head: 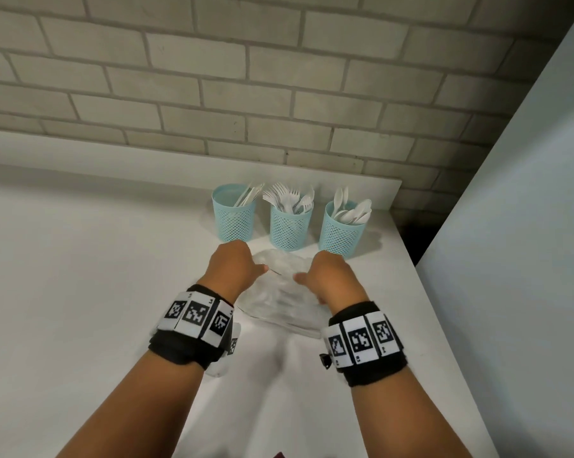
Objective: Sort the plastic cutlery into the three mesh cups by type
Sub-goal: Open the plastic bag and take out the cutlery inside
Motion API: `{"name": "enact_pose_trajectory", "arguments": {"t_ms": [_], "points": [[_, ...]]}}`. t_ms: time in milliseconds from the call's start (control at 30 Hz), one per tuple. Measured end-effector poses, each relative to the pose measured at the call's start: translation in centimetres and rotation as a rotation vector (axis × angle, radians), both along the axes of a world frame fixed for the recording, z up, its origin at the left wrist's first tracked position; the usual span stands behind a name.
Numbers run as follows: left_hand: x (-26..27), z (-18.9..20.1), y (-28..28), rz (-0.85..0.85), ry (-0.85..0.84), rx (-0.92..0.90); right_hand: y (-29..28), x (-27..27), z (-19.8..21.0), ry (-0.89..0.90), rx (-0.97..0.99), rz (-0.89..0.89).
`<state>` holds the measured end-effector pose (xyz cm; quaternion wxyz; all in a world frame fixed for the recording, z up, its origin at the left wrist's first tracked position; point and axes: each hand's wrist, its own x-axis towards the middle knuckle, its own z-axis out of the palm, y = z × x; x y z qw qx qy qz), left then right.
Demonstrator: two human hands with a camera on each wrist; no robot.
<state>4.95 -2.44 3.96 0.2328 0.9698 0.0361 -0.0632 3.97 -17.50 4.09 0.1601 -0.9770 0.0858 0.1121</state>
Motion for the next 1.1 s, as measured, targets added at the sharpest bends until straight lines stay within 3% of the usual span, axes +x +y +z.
{"name": "enact_pose_trajectory", "arguments": {"t_ms": [33, 200, 300, 400, 500, 600, 700, 767, 833, 900, 967, 1033, 1100], "points": [[0.3, -0.2, 0.1, 0.01, 0.025, -0.122, 0.2, 0.2, -0.3, -0.001, 0.049, -0.01], [1.1, -1.5, 2.1, 0.276, 0.224, -1.167, -1.7, 1.2, -0.5, -0.214, 0.519, -0.174], [1.3, -2.5, 3.5, 0.398, 0.38, -1.659, -3.3, 1.7, -0.5, -0.162, 1.099, -0.395], [0.7, -2.8, 3.6, 0.414, 0.461, -1.837, -4.3, 2.3, -1.2, 0.02, 1.542, -0.495], [0.6, -3.0, 3.4, 0.522, 0.455, -1.989, -4.4, 2.5, -2.0, 0.046, 1.698, -0.629], [1.4, -3.8, 3.3, 0.575, 0.461, -2.121, -3.8, 2.7, -2.9, 0.063, 1.716, -0.762], [1.9, -4.6, 2.7, 0.561, 0.531, -2.085, -3.4, 3.0, -4.1, 0.079, 1.726, -0.853], [2.1, -5.0, 2.6, 0.596, 0.512, -1.954, -3.2, 3.0, -4.1, 0.109, 1.741, -0.887], [2.4, -4.9, 3.0, 0.566, 0.422, -1.771, -3.2, 3.2, -3.4, 0.009, 1.632, -0.852], [2.5, -4.1, 3.4, 0.436, 0.292, -1.528, -3.3, 3.3, -2.7, -0.184, 1.21, -0.64], [1.8, -2.8, 3.1, 0.303, 0.197, -1.127, -3.0, 3.2, -2.0, -0.32, 0.788, -0.396], [1.0, -1.8, 2.5, 0.229, 0.128, -0.645, -2.3, 2.8, -1.3, -0.282, 0.561, -0.221], [0.6, -1.3, 1.6, 0.158, 0.063, -0.324, -1.2, 2.4, -1.2, -0.153, 0.375, -0.099]]}}
